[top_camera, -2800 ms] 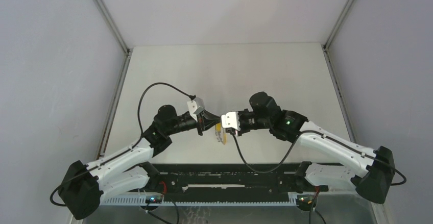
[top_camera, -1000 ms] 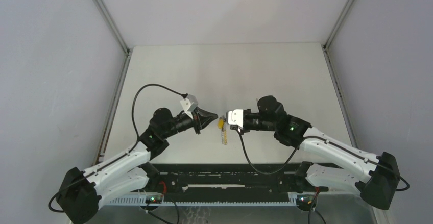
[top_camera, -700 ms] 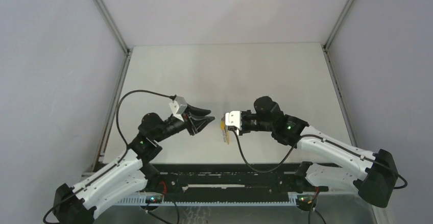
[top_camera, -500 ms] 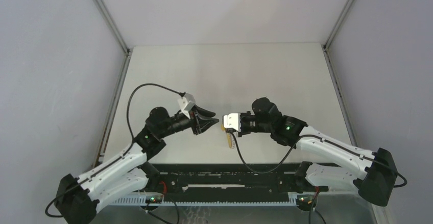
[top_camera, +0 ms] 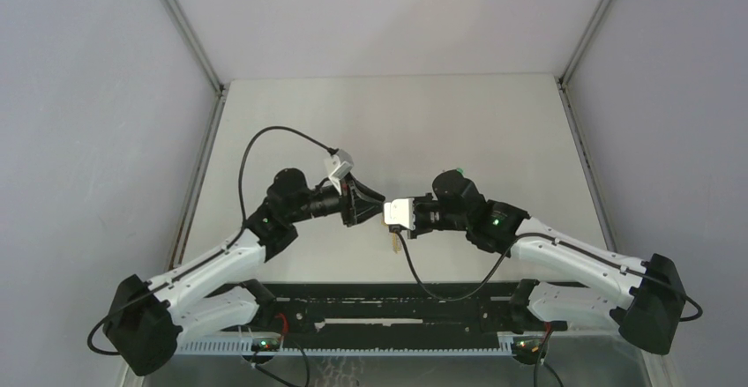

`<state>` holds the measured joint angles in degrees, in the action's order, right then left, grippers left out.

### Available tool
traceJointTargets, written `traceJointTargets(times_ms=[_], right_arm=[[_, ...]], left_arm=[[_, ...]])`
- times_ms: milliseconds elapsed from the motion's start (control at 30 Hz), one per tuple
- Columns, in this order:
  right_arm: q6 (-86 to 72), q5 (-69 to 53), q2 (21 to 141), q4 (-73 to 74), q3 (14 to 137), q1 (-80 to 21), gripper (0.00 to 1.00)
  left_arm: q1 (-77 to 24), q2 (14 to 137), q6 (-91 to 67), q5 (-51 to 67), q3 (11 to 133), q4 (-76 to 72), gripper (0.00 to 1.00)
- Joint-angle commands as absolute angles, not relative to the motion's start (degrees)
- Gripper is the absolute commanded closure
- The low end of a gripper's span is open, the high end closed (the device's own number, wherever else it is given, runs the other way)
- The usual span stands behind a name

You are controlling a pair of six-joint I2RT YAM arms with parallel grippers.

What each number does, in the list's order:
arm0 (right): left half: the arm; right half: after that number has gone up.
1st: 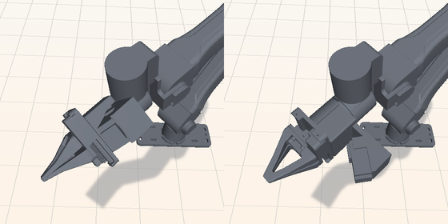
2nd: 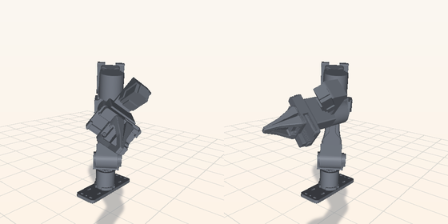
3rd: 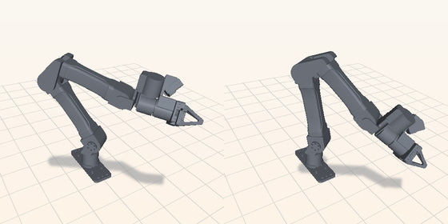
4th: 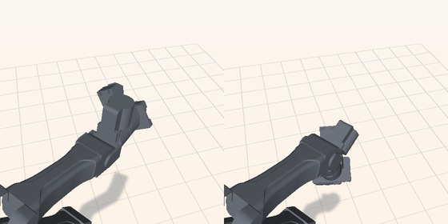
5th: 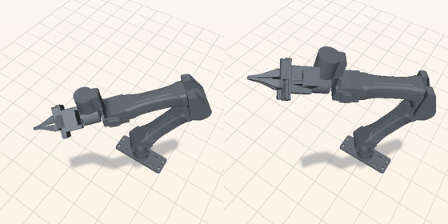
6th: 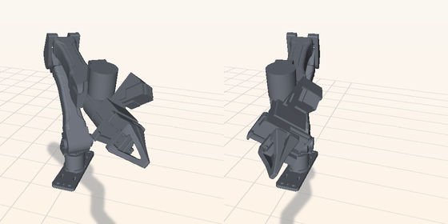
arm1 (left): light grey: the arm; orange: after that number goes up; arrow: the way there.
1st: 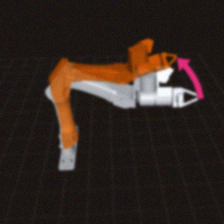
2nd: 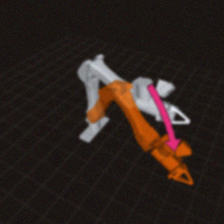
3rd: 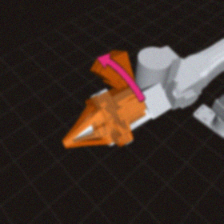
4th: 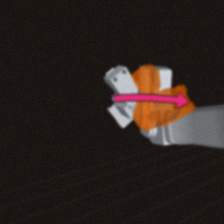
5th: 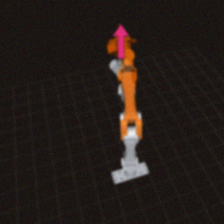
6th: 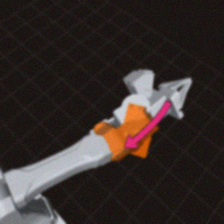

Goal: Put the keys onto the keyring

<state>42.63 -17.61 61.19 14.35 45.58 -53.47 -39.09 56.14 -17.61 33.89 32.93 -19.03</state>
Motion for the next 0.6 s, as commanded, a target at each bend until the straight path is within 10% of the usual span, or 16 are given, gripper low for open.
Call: traceJointTargets(times_ms=[0,367,567], right_arm=[[43.58,-16.96,60.47,12.74,49.12,-54.22,1.0],[43.86,-16.79,60.36,12.69,49.24,-54.31,1.0],[43.77,-16.74,59.89,12.97,49.22,-54.22,1.0]], left_arm=[[-38.76,58.49,-19.42,36.68,35.93,-20.34,0.65],[-38.85,61.35,-19.59,38.33,36.97,-19.15,0.71],[-38.85,60.97,-19.67,37.54,36.8,-18.82,0.96]])
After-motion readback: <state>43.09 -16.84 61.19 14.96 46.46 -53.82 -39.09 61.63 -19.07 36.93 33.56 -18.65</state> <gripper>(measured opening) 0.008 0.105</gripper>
